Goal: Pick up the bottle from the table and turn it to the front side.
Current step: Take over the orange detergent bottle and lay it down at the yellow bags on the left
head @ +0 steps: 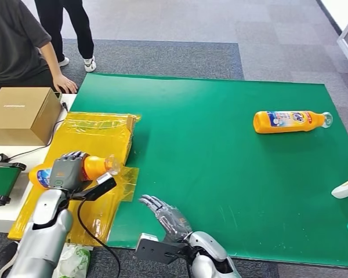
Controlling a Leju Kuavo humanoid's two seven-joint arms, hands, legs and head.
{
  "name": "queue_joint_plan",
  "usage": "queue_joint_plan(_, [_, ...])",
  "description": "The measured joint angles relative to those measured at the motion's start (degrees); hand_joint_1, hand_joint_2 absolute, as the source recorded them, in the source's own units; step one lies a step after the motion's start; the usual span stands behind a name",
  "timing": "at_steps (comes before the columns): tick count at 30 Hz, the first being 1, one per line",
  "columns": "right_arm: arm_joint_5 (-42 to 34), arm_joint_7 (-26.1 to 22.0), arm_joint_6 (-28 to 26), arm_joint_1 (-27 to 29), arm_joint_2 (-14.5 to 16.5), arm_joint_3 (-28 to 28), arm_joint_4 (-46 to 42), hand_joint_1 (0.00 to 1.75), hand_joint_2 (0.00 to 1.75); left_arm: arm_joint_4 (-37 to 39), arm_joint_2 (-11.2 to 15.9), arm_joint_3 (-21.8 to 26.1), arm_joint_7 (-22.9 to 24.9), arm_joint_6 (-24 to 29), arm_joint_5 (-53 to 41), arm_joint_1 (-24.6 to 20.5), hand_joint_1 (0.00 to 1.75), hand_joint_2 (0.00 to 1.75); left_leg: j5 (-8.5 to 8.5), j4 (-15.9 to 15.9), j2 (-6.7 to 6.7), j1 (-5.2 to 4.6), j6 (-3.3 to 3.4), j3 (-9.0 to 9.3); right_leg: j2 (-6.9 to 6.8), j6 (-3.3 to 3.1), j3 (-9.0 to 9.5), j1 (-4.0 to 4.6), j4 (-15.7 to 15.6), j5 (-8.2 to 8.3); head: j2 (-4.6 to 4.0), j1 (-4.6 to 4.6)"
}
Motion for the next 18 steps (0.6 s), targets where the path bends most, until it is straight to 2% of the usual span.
queue_joint_plan(1, [-0.27, 0.01, 0.04, 0.01, -0.03, 0.00, -0.05, 0.00, 1.75, 2.21, 0.39, -0.02, -0.62, -0.19, 0.35, -1.21, 1.41, 1.75, 0.00, 0.00, 0.00, 0.00, 0.00, 0.00, 0.00, 0.00, 0.01, 0.00, 0.00, 0.00, 0.00, 0.01])
queue_joint_plan(3, [-0.73, 0.02, 0.19, 0.05, -0.10, 0.01, -0.21, 0.00, 1.75, 6.04, 1.10, -0.03, -2.62, -0.75, 1.84, -3.28, 1.11, 1.75, 0.00, 0.00, 0.00, -0.01, 0.00, 0.01, 0.00, 0.01, 0.01, -0.01, 0.00, 0.00, -0.01, -0.01])
queue_joint_plan(4, [-0.89, 0.01, 0.26, 0.06, -0.14, 0.01, -0.28, 0.00, 1.75, 7.60, 1.39, -0.05, -3.86, -1.04, 2.86, -4.15, 0.89, 1.75, 0.00, 0.00, 0.00, -0.01, 0.00, 0.01, 0.00, 0.01, 0.02, -0.02, 0.00, 0.00, -0.01, -0.01])
queue_joint_plan(6, [-1.21, 0.01, 0.42, 0.08, -0.20, 0.00, -0.35, 0.00, 1.75, 10.04, 1.95, -0.11, -6.39, -1.56, 5.17, -5.54, 0.32, 1.75, 0.00, 0.00, 0.00, -0.02, 0.00, 0.03, -0.01, 0.01, 0.04, -0.02, 0.00, 0.00, -0.02, -0.01])
queue_joint_plan(7, [-1.35, -0.02, 0.54, 0.09, -0.24, 0.00, -0.38, 0.00, 1.75, 10.92, 2.22, -0.20, -7.56, -1.81, 6.37, -6.01, 0.13, 1.75, 0.00, -0.01, 0.00, -0.02, 0.00, 0.04, -0.01, 0.00, 0.05, -0.01, 0.00, 0.00, -0.01, -0.01])
queue_joint_plan(8, [-1.48, -0.05, 0.64, 0.10, -0.28, 0.00, -0.42, 0.00, 1.75, 11.60, 2.48, -0.34, -8.77, -2.10, 7.68, -6.33, 0.00, 1.75, 0.00, -0.01, 0.00, -0.02, 0.00, 0.06, -0.01, 0.00, 0.05, -0.01, 0.00, 0.00, -0.01, -0.01])
queue_joint_plan(13, [-2.10, -0.55, 0.78, 0.10, -0.41, 0.00, -0.44, 0.00, 1.75, 12.27, 3.39, -1.32, -16.51, -4.26, 16.93, -6.12, 0.00, 1.75, 0.02, -0.02, 0.00, -0.01, -0.03, 0.08, -0.01, -0.01, 0.10, 0.02, 0.02, -0.01, -0.02, -0.01])
queue_joint_plan(18, [-2.81, -1.19, 0.61, 0.09, -0.48, 0.00, -0.44, 0.00, 1.75, 8.07, 5.14, -1.52, -23.31, -14.74, 32.07, -4.30, 0.00, 1.75, 0.00, -0.04, -0.01, -0.03, -0.02, 0.24, -0.02, -0.02, 0.30, -0.01, 0.02, -0.03, 0.00, 0.00])
